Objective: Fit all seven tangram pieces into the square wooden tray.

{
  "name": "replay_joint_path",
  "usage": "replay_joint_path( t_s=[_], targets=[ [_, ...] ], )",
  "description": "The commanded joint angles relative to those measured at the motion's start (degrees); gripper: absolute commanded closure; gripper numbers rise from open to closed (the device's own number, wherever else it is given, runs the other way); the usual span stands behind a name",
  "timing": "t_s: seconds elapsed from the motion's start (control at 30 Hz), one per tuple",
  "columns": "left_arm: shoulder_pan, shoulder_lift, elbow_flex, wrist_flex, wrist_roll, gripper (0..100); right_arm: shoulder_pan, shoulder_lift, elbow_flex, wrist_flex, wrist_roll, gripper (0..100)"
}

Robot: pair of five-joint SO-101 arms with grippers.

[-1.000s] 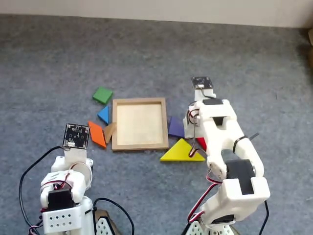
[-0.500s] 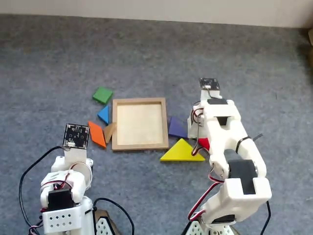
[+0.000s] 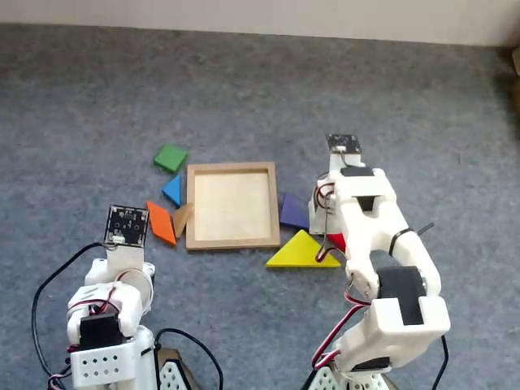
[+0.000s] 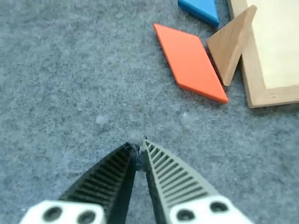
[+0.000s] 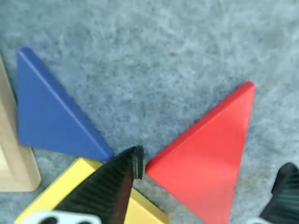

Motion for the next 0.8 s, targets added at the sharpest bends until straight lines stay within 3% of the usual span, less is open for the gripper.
replay_joint_path(
  t_s=[0.0,0.47,0.77],
  targets=[
    [-1.01,-2.51,1.10,-1.05,-0.18,99,-1.10,-0.57,0.40,0.66,0.00,58.5],
    [-1.01,-2.51,1.10,-1.05,-0.18,99,0.40,-0.57,0.13,2.68,0.00,58.5],
    [-1.01,-2.51,1.10,-1.05,-0.18,99,3.82,-0.57,0.31,0.04,0.00,73.9]
  ],
)
